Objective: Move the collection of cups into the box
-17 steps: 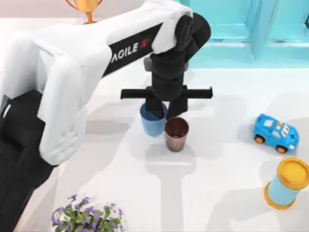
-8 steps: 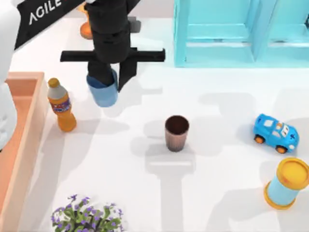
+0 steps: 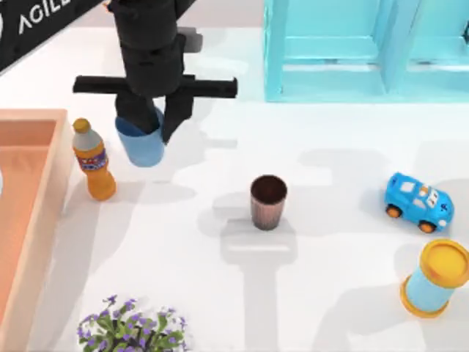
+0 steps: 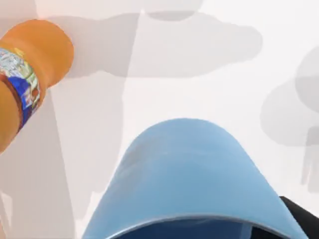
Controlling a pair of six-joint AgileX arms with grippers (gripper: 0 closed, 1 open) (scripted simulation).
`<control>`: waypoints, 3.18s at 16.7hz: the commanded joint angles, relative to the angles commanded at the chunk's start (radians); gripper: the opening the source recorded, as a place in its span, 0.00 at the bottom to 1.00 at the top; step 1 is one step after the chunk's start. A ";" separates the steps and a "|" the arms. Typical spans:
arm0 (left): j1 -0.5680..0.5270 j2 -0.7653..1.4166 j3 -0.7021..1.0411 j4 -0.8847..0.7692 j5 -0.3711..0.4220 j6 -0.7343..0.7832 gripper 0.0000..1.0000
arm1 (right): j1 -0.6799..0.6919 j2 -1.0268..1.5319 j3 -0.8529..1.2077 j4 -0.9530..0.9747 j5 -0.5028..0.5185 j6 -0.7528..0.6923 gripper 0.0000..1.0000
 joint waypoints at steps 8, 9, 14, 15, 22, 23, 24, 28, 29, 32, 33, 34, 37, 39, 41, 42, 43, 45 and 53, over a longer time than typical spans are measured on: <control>0.288 -0.458 -0.381 -0.019 0.036 0.352 0.00 | 0.000 0.000 0.000 0.000 0.000 0.000 1.00; 0.343 -0.517 -0.433 -0.007 0.035 0.398 0.00 | 0.000 0.000 0.000 0.000 0.000 0.000 1.00; 0.598 -0.739 -0.695 0.055 0.004 0.584 0.00 | 0.000 0.000 0.000 0.000 0.000 0.000 1.00; 0.637 -0.763 -0.740 0.065 -0.005 0.611 0.00 | 0.000 0.000 0.000 0.000 0.000 0.000 1.00; 0.722 -0.796 -0.834 0.083 -0.031 0.668 0.00 | 0.000 0.000 0.000 0.000 0.000 0.000 1.00; 0.718 -0.792 -0.831 0.081 -0.031 0.669 0.00 | 0.000 0.000 0.000 0.000 0.000 0.000 1.00; 0.719 -0.792 -0.835 0.084 -0.031 0.670 0.00 | 0.000 0.000 0.000 0.000 0.000 0.000 1.00; 0.739 -0.785 -0.928 0.187 -0.031 0.688 0.00 | 0.000 0.000 0.000 0.000 0.000 0.000 1.00; 0.744 -0.782 -0.959 0.228 -0.031 0.692 0.00 | 0.000 0.000 0.000 0.000 0.000 0.000 1.00; 0.761 -0.773 -1.045 0.326 -0.030 0.708 0.00 | 0.000 0.000 0.000 0.000 0.000 0.000 1.00; 0.767 -0.769 -1.060 0.341 -0.030 0.714 0.00 | 0.000 0.000 0.000 0.000 0.000 0.000 1.00; 0.769 -0.767 -1.065 0.345 -0.030 0.716 0.00 | 0.000 0.000 0.000 0.000 0.000 0.000 1.00; 0.769 -0.767 -1.065 0.345 -0.030 0.716 0.00 | 0.000 0.000 0.000 0.000 0.000 0.000 1.00; 0.769 -0.767 -1.065 0.345 -0.030 0.716 0.15 | 0.000 0.000 0.000 0.000 0.000 0.000 1.00; 0.769 -0.767 -1.065 0.345 -0.030 0.716 0.30 | 0.000 0.000 0.000 0.000 0.000 0.000 1.00; 0.769 -0.767 -1.065 0.345 -0.030 0.716 0.38 | 0.000 0.000 0.000 0.000 0.000 0.000 1.00; 0.769 -0.767 -1.065 0.345 -0.030 0.716 0.45 | 0.000 0.000 0.000 0.000 0.000 0.000 1.00; 0.769 -0.767 -1.065 0.345 -0.030 0.716 0.60 | 0.000 0.000 0.000 0.000 0.000 0.000 1.00; 0.769 -0.767 -1.065 0.345 -0.030 0.716 1.00 | 0.000 0.000 0.000 0.000 0.000 0.000 1.00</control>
